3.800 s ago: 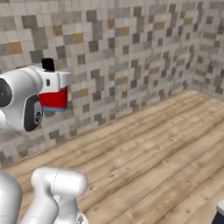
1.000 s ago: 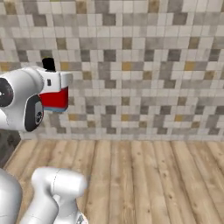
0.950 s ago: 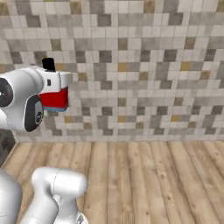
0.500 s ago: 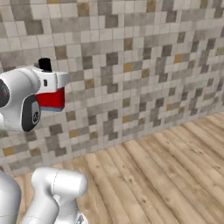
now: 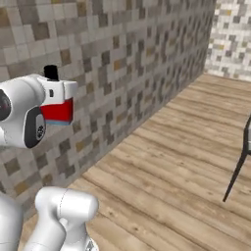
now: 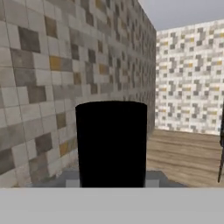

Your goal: Open the cabinet directly in front. Then move the liquor and the cup to the dining counter with the jar on it.

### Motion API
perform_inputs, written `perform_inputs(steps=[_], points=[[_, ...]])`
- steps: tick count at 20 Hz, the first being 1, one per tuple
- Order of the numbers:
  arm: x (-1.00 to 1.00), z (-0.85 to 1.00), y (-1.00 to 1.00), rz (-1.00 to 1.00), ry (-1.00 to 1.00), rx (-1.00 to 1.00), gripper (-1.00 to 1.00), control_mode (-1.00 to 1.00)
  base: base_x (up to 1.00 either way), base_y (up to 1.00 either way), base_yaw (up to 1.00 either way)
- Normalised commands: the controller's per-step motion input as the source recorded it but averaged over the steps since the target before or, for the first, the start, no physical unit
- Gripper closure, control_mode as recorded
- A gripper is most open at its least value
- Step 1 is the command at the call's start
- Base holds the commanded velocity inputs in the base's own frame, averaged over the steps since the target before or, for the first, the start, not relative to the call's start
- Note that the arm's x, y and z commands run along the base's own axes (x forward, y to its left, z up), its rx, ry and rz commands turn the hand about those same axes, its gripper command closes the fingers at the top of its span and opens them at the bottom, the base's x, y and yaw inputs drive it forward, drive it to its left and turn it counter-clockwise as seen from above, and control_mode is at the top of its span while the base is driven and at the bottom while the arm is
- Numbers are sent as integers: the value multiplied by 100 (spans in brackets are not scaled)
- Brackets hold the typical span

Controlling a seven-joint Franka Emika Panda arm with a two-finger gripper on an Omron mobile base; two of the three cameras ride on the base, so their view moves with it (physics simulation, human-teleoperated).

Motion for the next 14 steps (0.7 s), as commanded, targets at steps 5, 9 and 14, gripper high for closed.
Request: perform_inputs(steps=[5, 9, 14], points=[[0, 0, 0, 0, 0, 0, 100, 100, 100, 100, -53], [0, 0, 0, 0, 0, 0, 100, 100, 100, 85, -37], [0, 0, 0, 0, 0, 0, 100, 100, 100, 48, -14]])
